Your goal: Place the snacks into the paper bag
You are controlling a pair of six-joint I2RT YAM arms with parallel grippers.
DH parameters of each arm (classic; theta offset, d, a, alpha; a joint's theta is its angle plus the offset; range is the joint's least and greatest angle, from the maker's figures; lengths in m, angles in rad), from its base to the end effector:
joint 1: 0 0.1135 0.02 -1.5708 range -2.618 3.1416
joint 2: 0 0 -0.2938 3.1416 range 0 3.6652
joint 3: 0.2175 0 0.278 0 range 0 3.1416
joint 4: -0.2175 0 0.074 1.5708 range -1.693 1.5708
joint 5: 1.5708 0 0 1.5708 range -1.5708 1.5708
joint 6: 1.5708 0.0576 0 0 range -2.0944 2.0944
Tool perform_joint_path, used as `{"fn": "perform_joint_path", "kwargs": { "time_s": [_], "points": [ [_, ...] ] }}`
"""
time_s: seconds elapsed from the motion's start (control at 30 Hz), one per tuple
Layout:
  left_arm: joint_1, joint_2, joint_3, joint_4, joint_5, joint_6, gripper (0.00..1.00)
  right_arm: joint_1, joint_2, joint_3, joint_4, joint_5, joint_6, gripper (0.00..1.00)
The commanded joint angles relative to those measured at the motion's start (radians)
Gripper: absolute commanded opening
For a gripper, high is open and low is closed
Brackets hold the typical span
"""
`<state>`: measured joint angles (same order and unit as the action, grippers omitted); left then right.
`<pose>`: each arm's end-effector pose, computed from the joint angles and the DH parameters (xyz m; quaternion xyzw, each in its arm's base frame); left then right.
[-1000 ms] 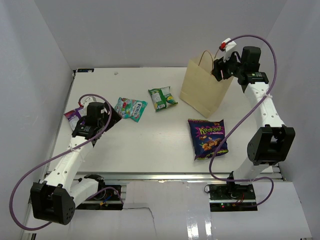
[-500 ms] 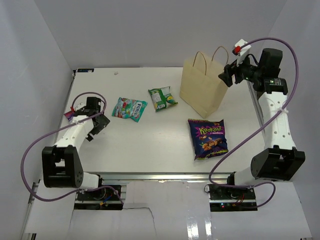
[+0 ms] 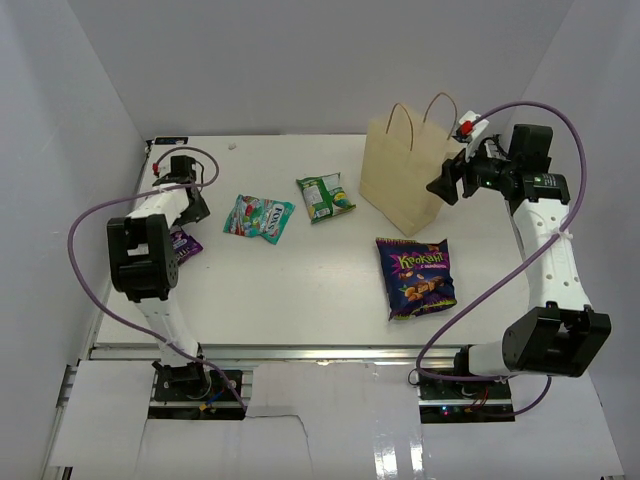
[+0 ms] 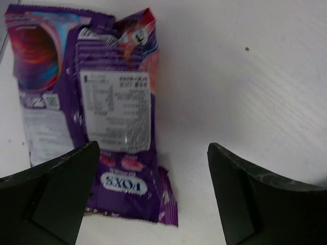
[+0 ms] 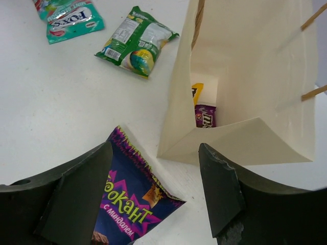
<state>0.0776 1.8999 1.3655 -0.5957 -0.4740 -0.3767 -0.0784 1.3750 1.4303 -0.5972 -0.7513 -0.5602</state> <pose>0.4292 0.0597 0.1916 -0.2636 0.9126 0.1949 0.2442 0.3321 0.0133 0.4167 -0.3685 0.7434 0.1596 0.5349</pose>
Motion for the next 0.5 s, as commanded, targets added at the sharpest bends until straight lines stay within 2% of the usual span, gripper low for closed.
{"fn": "perform_joint_path", "kwargs": {
  "time_s": [0.0,0.13,0.17,0.33,0.4,0.47],
  "points": [
    [0.005,0.094,0.095,-0.009,-0.061,0.082,0.97,-0.004,-0.036,-0.019,-0.036,-0.059,-0.013,0.75],
    [0.005,0.165,0.168,-0.047,-0.052,0.07,0.78,-0.004,-0.051,-0.036,-0.072,-0.082,-0.033,0.75],
    [0.007,0.16,0.164,-0.047,-0.051,0.067,0.7,-0.003,-0.054,-0.044,-0.079,-0.089,-0.041,0.75],
    [0.005,0.117,0.098,-0.023,-0.025,0.074,0.42,-0.004,-0.073,-0.053,-0.173,-0.209,-0.116,0.74],
    [0.007,0.072,0.063,-0.007,0.003,0.081,0.25,-0.004,-0.074,-0.044,-0.209,-0.271,-0.171,0.74],
    [0.005,0.03,0.044,0.02,0.078,0.097,0.18,-0.004,-0.071,-0.031,-0.275,-0.312,-0.245,0.74]
  ]
}}
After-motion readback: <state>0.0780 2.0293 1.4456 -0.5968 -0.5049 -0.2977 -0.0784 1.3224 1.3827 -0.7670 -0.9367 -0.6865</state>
